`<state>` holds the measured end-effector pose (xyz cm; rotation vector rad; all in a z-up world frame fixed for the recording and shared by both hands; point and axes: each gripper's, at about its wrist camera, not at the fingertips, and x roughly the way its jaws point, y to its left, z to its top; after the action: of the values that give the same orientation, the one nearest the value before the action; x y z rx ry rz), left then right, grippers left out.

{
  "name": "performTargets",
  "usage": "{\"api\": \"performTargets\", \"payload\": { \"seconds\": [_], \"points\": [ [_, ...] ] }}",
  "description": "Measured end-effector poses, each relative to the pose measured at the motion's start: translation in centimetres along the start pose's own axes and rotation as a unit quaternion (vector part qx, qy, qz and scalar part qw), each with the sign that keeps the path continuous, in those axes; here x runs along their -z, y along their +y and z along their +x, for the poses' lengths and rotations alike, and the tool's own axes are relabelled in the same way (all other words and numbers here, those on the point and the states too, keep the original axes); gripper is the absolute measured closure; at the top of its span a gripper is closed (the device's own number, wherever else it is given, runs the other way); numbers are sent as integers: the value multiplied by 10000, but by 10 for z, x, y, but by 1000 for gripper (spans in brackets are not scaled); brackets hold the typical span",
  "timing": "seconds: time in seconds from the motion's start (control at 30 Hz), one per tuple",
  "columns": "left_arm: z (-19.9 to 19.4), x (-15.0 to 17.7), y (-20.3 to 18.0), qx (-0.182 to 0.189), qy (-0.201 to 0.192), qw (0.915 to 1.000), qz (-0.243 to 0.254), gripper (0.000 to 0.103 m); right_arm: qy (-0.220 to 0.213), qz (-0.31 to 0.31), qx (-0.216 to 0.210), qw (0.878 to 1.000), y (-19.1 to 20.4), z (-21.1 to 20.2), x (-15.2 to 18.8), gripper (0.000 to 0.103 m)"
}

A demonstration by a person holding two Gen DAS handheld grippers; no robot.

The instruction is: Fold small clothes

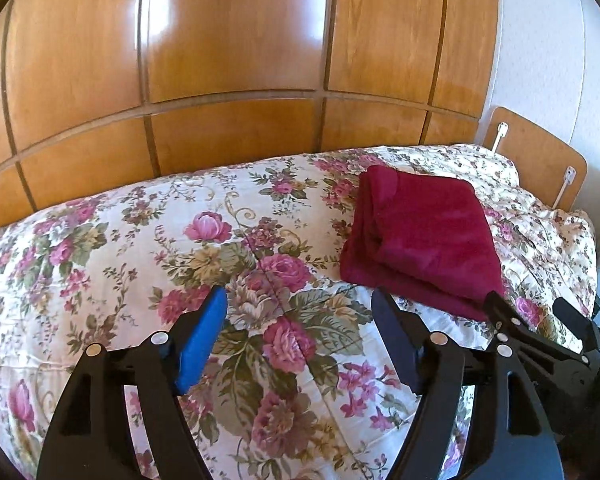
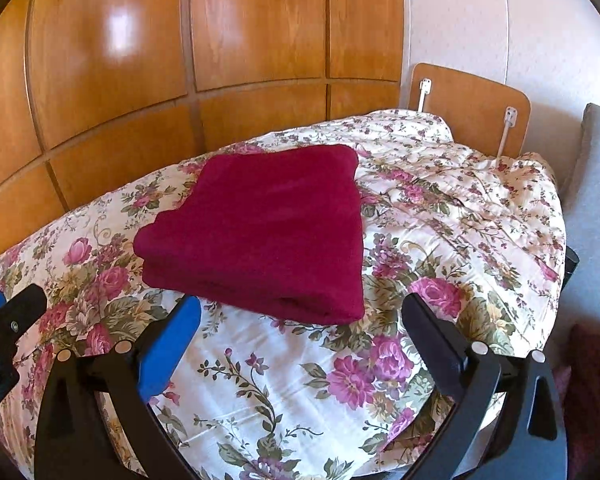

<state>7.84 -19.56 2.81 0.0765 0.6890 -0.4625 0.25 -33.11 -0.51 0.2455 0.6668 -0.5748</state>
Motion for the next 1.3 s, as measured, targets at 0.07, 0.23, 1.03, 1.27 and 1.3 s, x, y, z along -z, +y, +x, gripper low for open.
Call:
{"api": "performTargets", "payload": {
  "seconds": [0.07,0.23,1.03,1.27,1.3],
  "points": [
    [-3,1,2,-11,-20,10000,-46,22,-29,-2,0,10000,1,-3,-1,3],
    [-8,2,5,-58,-99,9999,-90,21,-76,-30,8,10000,4,-8,-2,3],
    [-13,-1,3,-71,-193,9998,24,15,-108,22,3,9999,7,-10,-2,3],
    [-14,-1,3,-79,-191,9998,19,15,-160,36,8,9999,8,-14,-1,3],
    [-14,-1,3,-87,-201,9998,19,15,-178,33,12,9998,8,-14,-1,3]
  ]
}}
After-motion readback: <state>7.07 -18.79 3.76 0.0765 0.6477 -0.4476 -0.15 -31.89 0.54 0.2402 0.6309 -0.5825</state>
